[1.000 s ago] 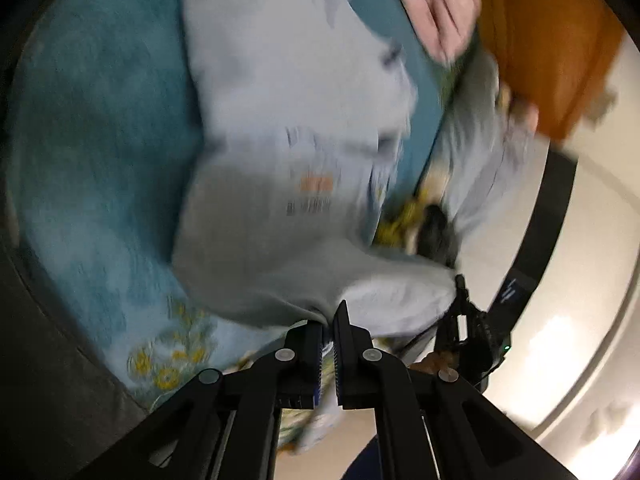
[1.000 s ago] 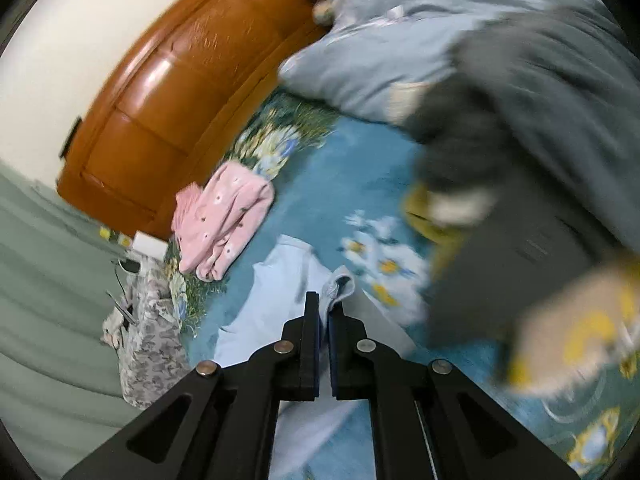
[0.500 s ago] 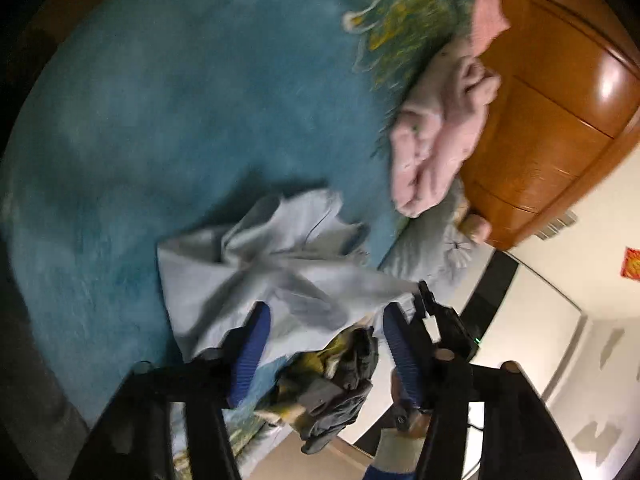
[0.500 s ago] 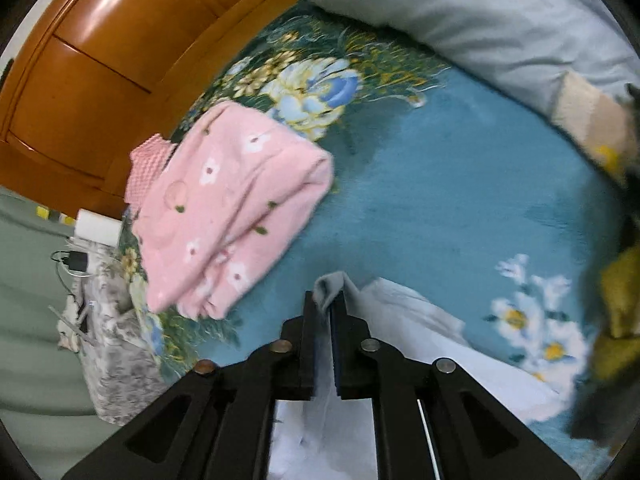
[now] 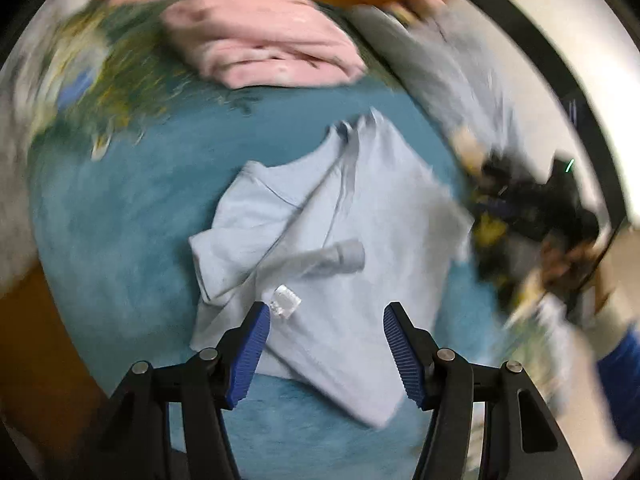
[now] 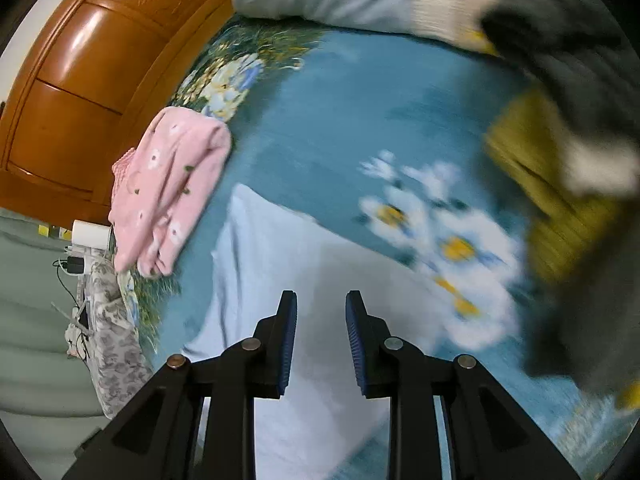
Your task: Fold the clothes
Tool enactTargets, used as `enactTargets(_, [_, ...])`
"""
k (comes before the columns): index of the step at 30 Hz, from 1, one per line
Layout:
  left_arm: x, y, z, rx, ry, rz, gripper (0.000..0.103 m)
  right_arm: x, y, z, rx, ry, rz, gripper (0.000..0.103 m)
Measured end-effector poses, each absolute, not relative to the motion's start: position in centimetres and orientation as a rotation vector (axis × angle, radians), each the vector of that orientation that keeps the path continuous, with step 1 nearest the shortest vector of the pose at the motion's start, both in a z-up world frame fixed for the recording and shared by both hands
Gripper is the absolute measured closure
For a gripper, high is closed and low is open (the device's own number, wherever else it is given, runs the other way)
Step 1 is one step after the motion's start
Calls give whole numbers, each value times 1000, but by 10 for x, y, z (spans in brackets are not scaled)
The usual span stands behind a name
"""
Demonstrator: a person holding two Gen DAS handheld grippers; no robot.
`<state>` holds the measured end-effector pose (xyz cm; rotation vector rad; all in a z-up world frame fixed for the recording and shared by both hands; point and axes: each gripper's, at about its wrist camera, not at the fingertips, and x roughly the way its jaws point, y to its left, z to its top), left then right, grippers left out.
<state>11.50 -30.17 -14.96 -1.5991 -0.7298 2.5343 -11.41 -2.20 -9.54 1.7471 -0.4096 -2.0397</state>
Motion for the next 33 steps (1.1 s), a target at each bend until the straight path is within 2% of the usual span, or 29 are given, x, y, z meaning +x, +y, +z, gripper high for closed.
enactTargets(3, [94, -284, -152, -1637, -447, 2593, 40, -96, -12, -101, 1769, -353, -2033, 77])
enactTargets(5, [88, -286, -156, -1644, -430, 2600, 42, -85, -13, -106, 1775, -300, -2028, 77])
enactTargets(6, [86, -288, -158, -1651, -441, 2599, 59, -80, -13, -108, 1778, -286, -2020, 77])
enactTargets(7, [83, -290, -160, -1659, -451, 2597, 71, -76, -14, -111, 1780, -277, -2009, 77])
enactTargets(8, [84, -296, -161, -1659, -505, 2611, 94, -71, -14, -113, 1783, -268, -1999, 77])
enactTargets(11, [96, -331, -162, -1624, -825, 2681, 100, -56, -12, -124, 1796, -288, -1964, 77])
enactTargets(14, [113, -379, -178, -1604, -1221, 2677, 100, -33, -11, -135, 1801, -314, -1915, 77])
enactTargets(17, [121, -399, -190, -1610, -1362, 2617, 98, -4, -22, -149, 1811, -331, -1810, 67])
enactTargets(18, [122, -402, -192, -1611, -1385, 2599, 93, 5, -27, -154, 1816, -336, -1774, 60])
enactTargets(19, [124, -406, -194, -1612, -1408, 2580, 87, 14, -32, -159, 1821, -341, -1738, 59])
enactTargets(21, [125, -407, -198, -1616, -1429, 2533, 42, 26, -40, -167, 1837, -366, -1706, 59])
enactTargets(22, [124, -405, -200, -1608, -1431, 2501, 36, 32, -43, -170, 1846, -379, -1693, 59])
enactTargets(27, [117, -393, -216, -1659, -1435, 2342, 35, 55, -58, -182, 1872, -497, -1624, 58])
enactTargets(32, [121, -397, -222, -1643, -1557, 2317, 38, 69, -77, -191, 1904, -592, -1577, 59])
enactTargets(33, [122, -398, -223, -1639, -1582, 2312, 47, 72, -80, -194, 1911, -611, -1583, 65])
